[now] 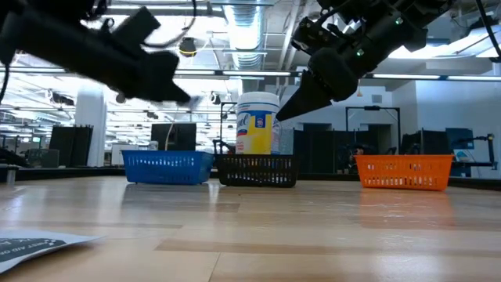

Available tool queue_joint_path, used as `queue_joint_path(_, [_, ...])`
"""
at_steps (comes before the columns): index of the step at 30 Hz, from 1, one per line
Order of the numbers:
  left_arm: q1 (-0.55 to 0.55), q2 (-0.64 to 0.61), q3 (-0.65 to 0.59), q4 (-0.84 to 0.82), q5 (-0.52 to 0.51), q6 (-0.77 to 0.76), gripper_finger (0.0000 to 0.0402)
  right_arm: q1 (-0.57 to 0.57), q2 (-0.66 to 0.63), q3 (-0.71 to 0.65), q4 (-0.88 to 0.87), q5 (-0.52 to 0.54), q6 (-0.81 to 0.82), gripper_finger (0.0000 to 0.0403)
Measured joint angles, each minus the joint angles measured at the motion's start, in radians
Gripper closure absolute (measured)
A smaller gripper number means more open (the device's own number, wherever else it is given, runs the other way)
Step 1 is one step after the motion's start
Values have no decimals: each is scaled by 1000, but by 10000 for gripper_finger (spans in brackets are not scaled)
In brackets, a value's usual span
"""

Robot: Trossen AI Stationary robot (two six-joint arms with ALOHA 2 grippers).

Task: Pick & Place First Aid Supplies
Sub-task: Put the blue bandage into the blue bin, then put the black towelette pack into the black bin

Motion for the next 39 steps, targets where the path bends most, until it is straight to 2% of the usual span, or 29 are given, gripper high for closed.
queue_joint_path(4, [33, -118, -38, -26, 7, -4, 378, 0, 0, 0, 0, 0, 2, 330])
queue_joint_path(8, [107, -184, -112, -60, 73, -100, 359, 0, 0, 0, 3, 0, 2, 330])
queue_joint_path(15, [268, -185, -233, -72, 296, -340, 329, 0, 0, 0, 4, 0, 2, 330])
queue_joint_path(22, [299, -185, -235, -6, 360, -353, 315, 0, 0, 0, 4, 0, 2, 330])
queue_joint_path(27, [299, -185, -234, 14, 499, -353, 314, 0, 0, 0, 4, 0, -14, 330])
queue_joint_path(33, [328, -185, -234, -21, 464, -360, 318, 0, 0, 0, 4, 0, -14, 330])
queue_joint_path(39, [385, -185, -234, -130, 502, -375, 325, 0, 0, 0, 4, 0, -14, 330])
